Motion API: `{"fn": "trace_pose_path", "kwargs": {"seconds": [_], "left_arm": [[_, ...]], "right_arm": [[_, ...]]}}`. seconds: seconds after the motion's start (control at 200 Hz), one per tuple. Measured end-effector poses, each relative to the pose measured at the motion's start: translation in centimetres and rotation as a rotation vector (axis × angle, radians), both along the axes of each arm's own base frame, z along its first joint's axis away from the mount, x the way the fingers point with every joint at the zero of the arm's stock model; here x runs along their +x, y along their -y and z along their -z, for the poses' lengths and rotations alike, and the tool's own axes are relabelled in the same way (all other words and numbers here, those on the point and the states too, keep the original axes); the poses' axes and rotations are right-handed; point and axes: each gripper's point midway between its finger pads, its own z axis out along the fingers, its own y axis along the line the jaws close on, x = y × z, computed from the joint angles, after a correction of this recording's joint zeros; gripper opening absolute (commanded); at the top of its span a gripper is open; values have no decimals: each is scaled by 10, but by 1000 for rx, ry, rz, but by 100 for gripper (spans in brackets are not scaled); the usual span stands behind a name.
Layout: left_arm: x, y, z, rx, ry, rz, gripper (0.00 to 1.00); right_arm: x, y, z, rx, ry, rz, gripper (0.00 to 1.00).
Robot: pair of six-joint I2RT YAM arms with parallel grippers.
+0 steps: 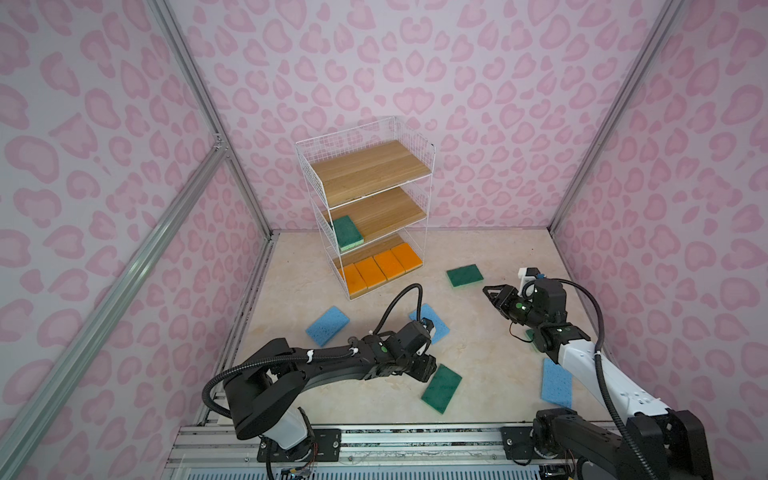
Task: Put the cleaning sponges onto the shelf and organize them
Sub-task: 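Grasp the green scouring sponge near the table front with left gripper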
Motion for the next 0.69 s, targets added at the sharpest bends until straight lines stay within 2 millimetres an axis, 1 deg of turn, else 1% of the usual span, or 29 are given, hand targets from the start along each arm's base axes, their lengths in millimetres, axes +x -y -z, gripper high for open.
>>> {"fn": "trace_pose_path", "kwargs": {"seconds": [0.155,0.265,0.395,0.505,0.65,0.67,0.68,0.695], "left_arm": [[-2,11,3,21,-2,35,57],[-6,14,9,53,-10,54,55],[-6,18,15,76,-5,64,54],[-7,18,24,114,-10,64,51],[-8,23,32,131,-20,74,38],[-8,24,32,131,-21,75,38],[-8,25,33,132,-22,76,34],[-8,25,33,131,-23,77,32]], "right_arm": [[0,2,3,13,-10,-19,38],[-2,2,5,18,-11,-32,38],[-3,3,7,24,-18,-36,38],[-4,5,8,26,-19,-30,39],[-5,9,10,26,-22,-21,39],[-5,9,10,26,-22,-21,39],[-5,9,10,27,-21,-20,39],[-5,10,9,27,-20,-19,39]]}}
